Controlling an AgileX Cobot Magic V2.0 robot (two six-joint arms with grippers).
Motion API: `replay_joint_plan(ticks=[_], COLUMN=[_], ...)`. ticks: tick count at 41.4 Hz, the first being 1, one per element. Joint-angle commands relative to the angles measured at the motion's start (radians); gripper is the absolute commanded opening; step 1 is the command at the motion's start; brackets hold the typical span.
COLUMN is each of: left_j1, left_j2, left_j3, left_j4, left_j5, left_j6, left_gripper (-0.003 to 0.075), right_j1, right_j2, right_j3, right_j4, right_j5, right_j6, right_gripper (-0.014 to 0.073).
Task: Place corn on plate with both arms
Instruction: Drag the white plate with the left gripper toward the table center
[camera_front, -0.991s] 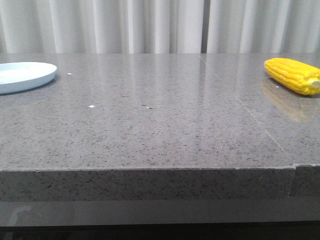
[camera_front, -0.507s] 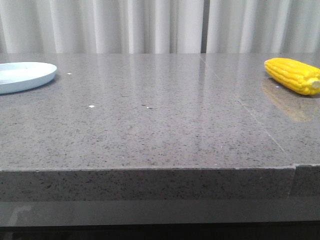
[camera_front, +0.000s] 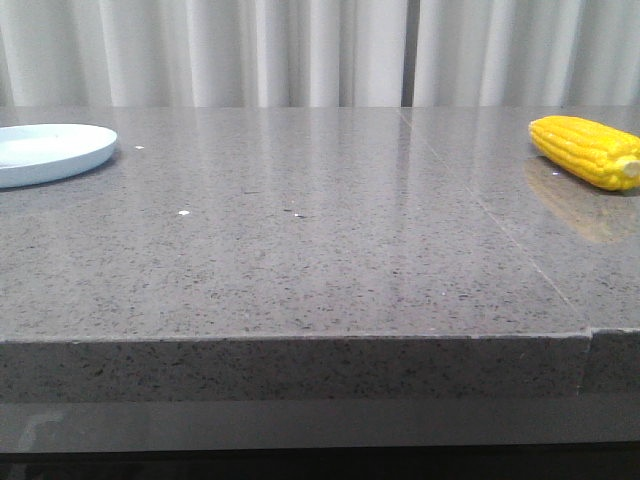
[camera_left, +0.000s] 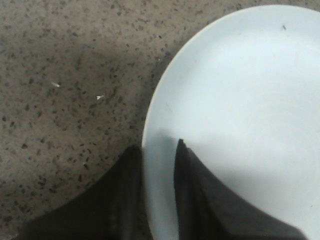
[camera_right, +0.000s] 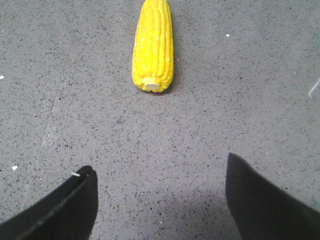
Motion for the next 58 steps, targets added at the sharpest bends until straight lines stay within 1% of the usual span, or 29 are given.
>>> replay_joint_plan(ticks=[1, 4, 15, 22, 30, 35, 39, 46, 52, 58], left_j1=[-0.004, -0.004, -0.006, -0.049, -0.154, -0.248, -0.326, -0.451, -0.508, -0.521], left_j2=[-0.055, -0.055, -0.093, -0.16, -0.186, -0.182, -0.169, -0.103, -0.056, -0.025], left_j3=[-0.033, -0.033, -0.036, -0.043, -0.114, -0.147, -0.161, -0.191, -0.195, -0.195], left_j4=[-0.025, -0.025, -0.05, -0.052, -0.059, -0.069, -0.069, -0.071, -0.078, -0.1], left_j5=[-0.025, -0.022, 0.011, 0.012, 0.039, 0.056, 0.044, 0.038, 0.016, 0.013], left_j6=[0.001, 0.001, 0.001, 0.001, 0.001, 0.001, 0.001, -0.018, -0.031, -0.031], left_gripper=[0.0038, -0.002, -0.002, -0.002, -0.002, -0.002, -0.002, -0.002, -0.002, -0.002], right_j1=[-0.007, -0.007, -0.007, -0.007, -0.007, -0.007, -0.007, -0.007, -0.007, -0.007], right_j2=[0.002, 0.002, 0.002, 0.002, 0.002, 0.002, 0.002, 0.002, 0.002, 0.002], right_j3=[-0.029, -0.029, -0.029, -0.029, -0.029, -0.029, -0.029, -0.029, -0.029, -0.029], right_j4=[-0.003, -0.003, -0.003, -0.003, -0.003, -0.003, -0.003, -0.003, -0.003, -0.003], right_j5=[-0.055, -0.055, -0.055, -0.055, -0.055, -0.053, -0.053, -0.052, -0.052, -0.052], right_j6=[-0.011, -0.011, -0.011, -0.011, -0.011, -0.011, -0.011, -0.011, -0.011, -0.011], right_gripper=[0.056, 0.056, 0.056, 0.056, 0.056, 0.056, 0.056, 0.056, 0.056, 0.056])
